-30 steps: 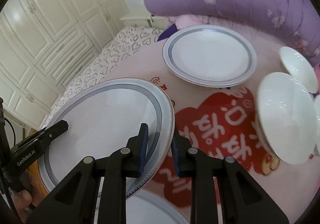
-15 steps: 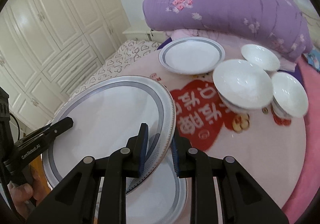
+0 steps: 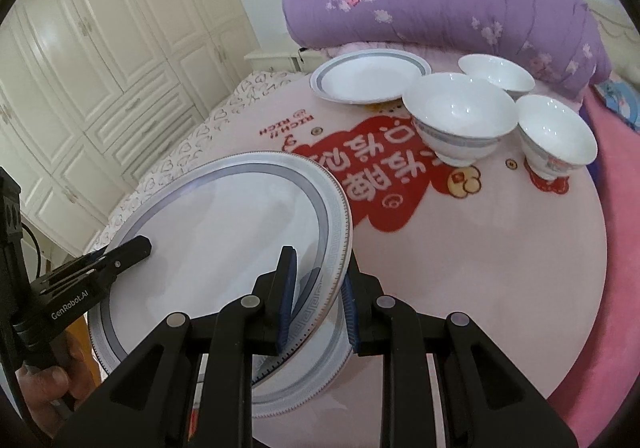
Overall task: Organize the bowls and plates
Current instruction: 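Carry the held plate with both grippers over the placed plate, then lower the plate onto the placed plate and open both grippers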
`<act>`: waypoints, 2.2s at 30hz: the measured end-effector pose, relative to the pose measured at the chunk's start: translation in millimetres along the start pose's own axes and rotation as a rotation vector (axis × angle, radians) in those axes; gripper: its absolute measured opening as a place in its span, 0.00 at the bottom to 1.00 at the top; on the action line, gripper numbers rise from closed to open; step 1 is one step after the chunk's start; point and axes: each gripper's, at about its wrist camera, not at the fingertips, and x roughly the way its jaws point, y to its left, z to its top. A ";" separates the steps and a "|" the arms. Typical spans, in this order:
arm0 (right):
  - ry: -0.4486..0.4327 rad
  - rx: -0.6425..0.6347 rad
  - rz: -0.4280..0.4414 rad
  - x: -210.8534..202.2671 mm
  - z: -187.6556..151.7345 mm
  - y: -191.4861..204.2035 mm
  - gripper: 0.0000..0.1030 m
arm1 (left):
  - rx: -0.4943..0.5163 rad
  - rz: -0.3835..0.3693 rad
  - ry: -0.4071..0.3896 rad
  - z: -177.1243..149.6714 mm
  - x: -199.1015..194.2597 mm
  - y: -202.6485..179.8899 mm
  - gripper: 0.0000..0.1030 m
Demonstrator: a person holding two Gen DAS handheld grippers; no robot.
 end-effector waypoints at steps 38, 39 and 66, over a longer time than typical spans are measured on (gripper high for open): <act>0.111 -0.080 -0.078 25.4 -36.2 12.6 0.24 | 0.080 0.087 0.077 -15.6 65.3 -5.7 0.26; 0.111 -0.083 -0.082 25.2 -36.4 13.0 0.24 | 0.086 0.088 0.076 -15.6 65.7 -6.1 0.26; -0.001 -0.008 -0.116 1.9 -20.6 1.2 1.00 | 0.129 0.136 -0.027 -0.5 36.2 -28.0 0.99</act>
